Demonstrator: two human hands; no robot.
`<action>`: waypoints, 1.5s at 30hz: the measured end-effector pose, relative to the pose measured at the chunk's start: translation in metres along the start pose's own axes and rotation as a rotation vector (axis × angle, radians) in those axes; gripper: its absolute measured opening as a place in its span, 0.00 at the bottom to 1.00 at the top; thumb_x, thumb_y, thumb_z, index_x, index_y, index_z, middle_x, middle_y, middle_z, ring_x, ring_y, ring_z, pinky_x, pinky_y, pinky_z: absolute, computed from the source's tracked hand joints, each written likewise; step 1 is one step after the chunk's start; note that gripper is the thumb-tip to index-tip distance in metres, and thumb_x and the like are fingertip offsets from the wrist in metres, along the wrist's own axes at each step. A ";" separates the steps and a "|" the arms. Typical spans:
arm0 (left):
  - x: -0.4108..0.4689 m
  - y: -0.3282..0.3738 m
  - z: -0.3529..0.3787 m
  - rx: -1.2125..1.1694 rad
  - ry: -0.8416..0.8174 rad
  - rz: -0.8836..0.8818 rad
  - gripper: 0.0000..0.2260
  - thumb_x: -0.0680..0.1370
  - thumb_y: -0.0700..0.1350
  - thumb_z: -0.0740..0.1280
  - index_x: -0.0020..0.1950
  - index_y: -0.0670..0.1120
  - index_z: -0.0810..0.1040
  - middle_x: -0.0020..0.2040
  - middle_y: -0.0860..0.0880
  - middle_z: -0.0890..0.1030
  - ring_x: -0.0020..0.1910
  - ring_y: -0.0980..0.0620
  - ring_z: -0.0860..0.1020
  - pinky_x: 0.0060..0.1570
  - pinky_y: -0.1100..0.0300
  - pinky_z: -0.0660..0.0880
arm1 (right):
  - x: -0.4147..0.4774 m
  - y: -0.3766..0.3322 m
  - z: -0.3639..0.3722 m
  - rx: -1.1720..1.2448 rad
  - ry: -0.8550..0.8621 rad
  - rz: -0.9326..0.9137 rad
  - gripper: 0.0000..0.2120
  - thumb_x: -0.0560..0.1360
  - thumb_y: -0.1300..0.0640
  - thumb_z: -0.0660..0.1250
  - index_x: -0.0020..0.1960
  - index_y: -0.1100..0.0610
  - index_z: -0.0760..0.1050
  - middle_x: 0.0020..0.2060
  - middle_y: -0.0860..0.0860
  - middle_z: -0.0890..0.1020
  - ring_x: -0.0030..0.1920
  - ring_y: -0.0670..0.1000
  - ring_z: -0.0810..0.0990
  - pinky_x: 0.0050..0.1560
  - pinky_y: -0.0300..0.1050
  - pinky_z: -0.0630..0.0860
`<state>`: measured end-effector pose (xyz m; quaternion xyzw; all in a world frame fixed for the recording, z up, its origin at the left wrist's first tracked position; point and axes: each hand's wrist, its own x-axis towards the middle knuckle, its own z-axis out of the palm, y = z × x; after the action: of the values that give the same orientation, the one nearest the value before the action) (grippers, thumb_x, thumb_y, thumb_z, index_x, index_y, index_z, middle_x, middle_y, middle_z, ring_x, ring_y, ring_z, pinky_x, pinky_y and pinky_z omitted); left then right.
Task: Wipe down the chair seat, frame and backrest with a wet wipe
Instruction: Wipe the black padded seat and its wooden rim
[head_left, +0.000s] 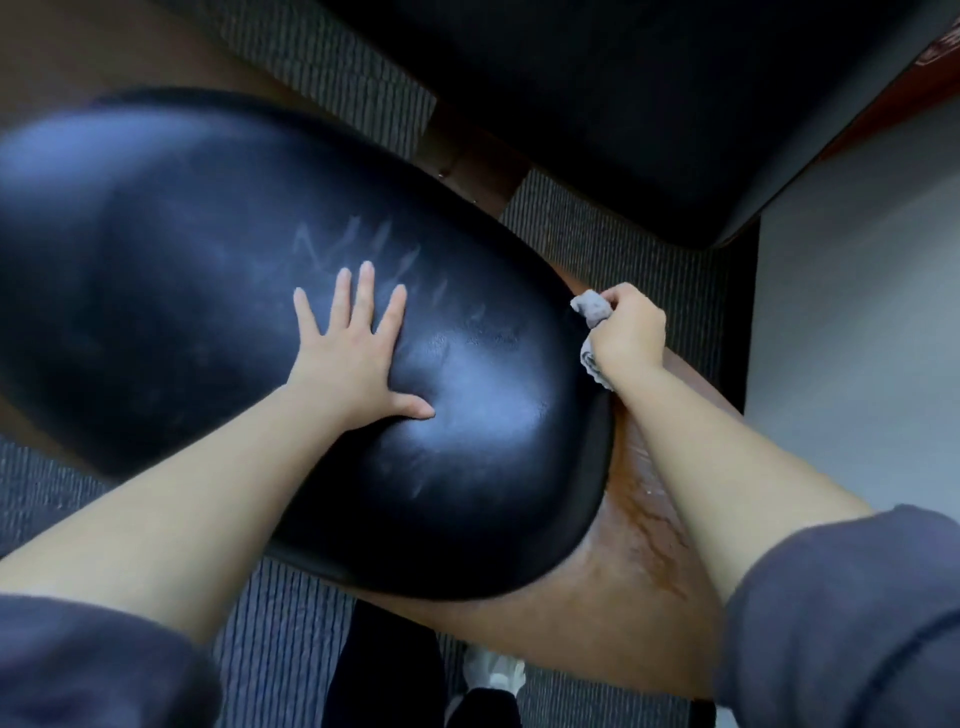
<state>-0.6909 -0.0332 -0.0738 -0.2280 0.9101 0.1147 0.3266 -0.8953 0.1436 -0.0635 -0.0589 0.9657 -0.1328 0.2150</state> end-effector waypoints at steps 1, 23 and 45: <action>0.008 -0.002 -0.002 0.025 -0.033 0.030 0.61 0.60 0.81 0.57 0.77 0.49 0.30 0.76 0.40 0.30 0.76 0.38 0.31 0.70 0.29 0.41 | 0.010 -0.004 0.003 -0.012 -0.010 -0.036 0.11 0.75 0.67 0.59 0.51 0.57 0.77 0.49 0.55 0.76 0.43 0.50 0.75 0.34 0.36 0.64; -0.005 -0.021 0.002 -0.024 -0.021 0.113 0.55 0.64 0.78 0.58 0.79 0.51 0.35 0.77 0.43 0.30 0.76 0.41 0.31 0.71 0.32 0.39 | -0.008 -0.016 0.034 -0.064 -0.124 -0.625 0.14 0.69 0.70 0.60 0.48 0.60 0.80 0.48 0.55 0.77 0.50 0.58 0.74 0.52 0.48 0.70; -0.063 -0.107 0.025 -0.135 -0.007 -0.380 0.57 0.63 0.81 0.47 0.73 0.46 0.25 0.70 0.38 0.21 0.72 0.34 0.26 0.65 0.25 0.38 | -0.007 -0.100 0.091 0.135 0.012 -0.500 0.18 0.66 0.68 0.53 0.48 0.58 0.78 0.48 0.57 0.76 0.47 0.60 0.75 0.49 0.55 0.75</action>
<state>-0.5817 -0.0960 -0.0587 -0.4169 0.8397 0.1126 0.3294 -0.8444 0.0283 -0.1125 -0.2807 0.9112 -0.2465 0.1734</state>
